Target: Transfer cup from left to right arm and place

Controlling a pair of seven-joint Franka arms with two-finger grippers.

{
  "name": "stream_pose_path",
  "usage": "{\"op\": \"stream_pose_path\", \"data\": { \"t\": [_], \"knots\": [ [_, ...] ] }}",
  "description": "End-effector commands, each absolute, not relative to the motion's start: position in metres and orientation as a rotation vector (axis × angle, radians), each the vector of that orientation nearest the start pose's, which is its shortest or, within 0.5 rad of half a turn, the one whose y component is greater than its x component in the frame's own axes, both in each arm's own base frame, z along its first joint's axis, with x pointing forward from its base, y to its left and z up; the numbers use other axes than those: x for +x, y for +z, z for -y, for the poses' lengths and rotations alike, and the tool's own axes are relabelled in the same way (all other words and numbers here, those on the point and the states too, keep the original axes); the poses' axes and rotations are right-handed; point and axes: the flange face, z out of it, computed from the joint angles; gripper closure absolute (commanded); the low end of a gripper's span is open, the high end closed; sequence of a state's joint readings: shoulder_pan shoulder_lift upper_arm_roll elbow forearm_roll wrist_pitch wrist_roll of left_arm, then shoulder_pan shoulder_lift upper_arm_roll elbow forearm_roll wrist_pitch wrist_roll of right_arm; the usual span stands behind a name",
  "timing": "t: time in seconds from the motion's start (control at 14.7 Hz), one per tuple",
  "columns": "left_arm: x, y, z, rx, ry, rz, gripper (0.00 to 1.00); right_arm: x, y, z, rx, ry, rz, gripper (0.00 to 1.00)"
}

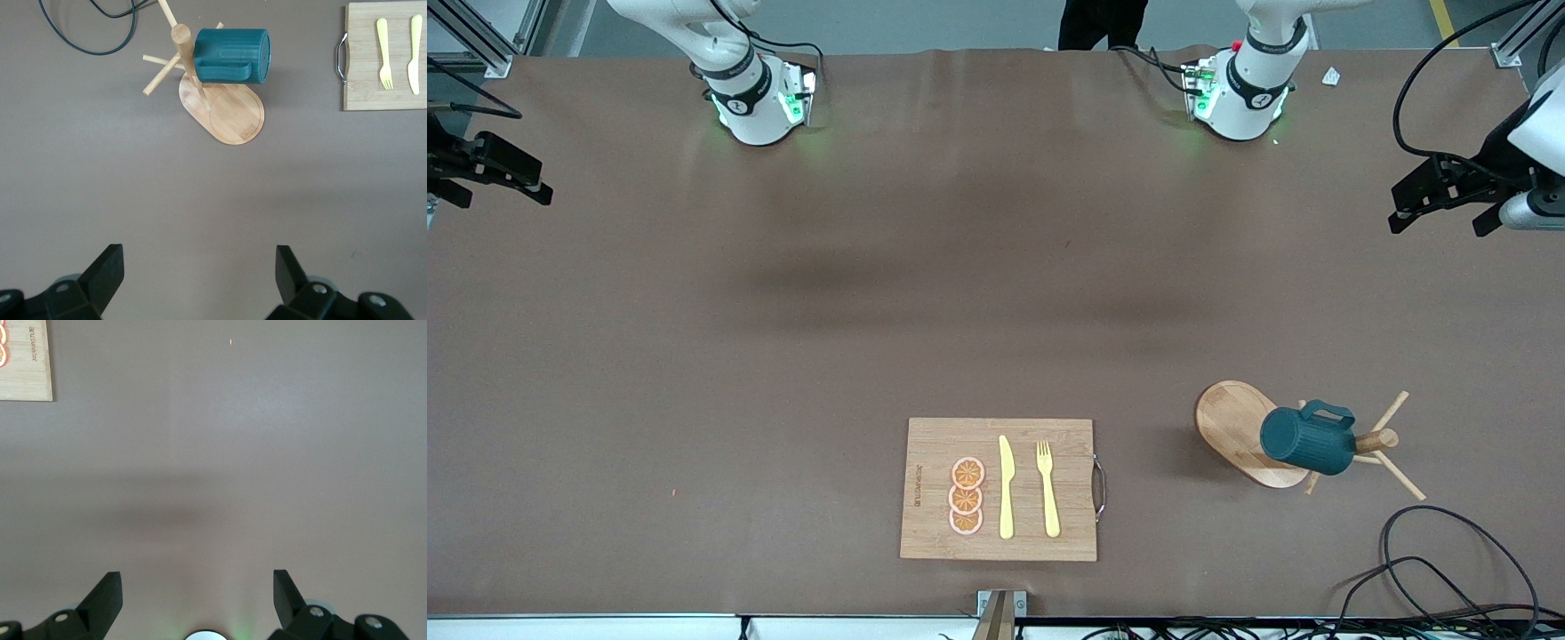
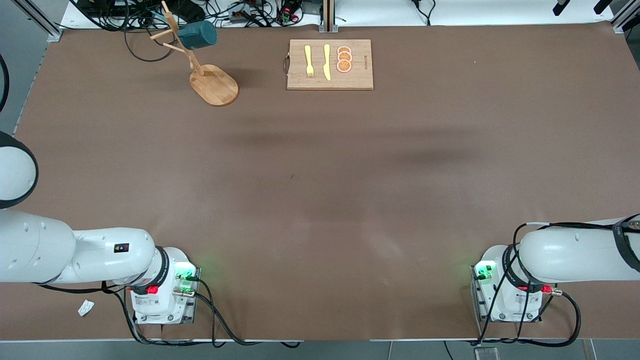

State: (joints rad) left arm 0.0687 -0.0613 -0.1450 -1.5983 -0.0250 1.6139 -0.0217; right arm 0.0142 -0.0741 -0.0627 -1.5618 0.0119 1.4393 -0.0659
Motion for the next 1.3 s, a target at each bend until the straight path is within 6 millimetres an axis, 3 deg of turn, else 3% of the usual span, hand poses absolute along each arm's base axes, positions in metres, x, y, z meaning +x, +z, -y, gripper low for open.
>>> {"op": "stream_pose_path", "data": {
  "t": [0.0,0.2,0.34,0.75,0.82,1.02,1.23],
  "knots": [
    [0.537,0.657,0.046,-3.162,-0.138,-0.085,0.0,0.512,0.66,0.025,-3.11,0.055,0.026,0.0],
    [0.538,0.656,0.044,-3.165,-0.133,-0.078,0.0,0.512,0.659,0.025,-3.11,0.057,0.026,0.0],
    [0.543,0.665,0.042,-3.164,-0.17,-0.062,0.0,0.512,0.659,0.025,-3.11,0.057,0.026,0.0],
    [0.576,0.645,0.027,-3.178,-0.235,-0.011,0.0,0.512,0.66,0.025,-3.11,0.055,0.028,0.0],
    [0.577,0.644,0.026,-3.181,-0.241,0.026,0.0,0.512,0.659,0.025,-3.11,0.057,0.026,0.0],
    [0.584,0.631,0.029,-3.2,-0.191,0.387,0.0,0.512,0.659,0.025,-3.11,0.057,0.026,0.0],
    [0.596,0.614,0.032,-3.234,-0.152,0.565,0.0,0.512,0.659,0.025,-3.11,0.057,0.028,0.0]
  ]
}}
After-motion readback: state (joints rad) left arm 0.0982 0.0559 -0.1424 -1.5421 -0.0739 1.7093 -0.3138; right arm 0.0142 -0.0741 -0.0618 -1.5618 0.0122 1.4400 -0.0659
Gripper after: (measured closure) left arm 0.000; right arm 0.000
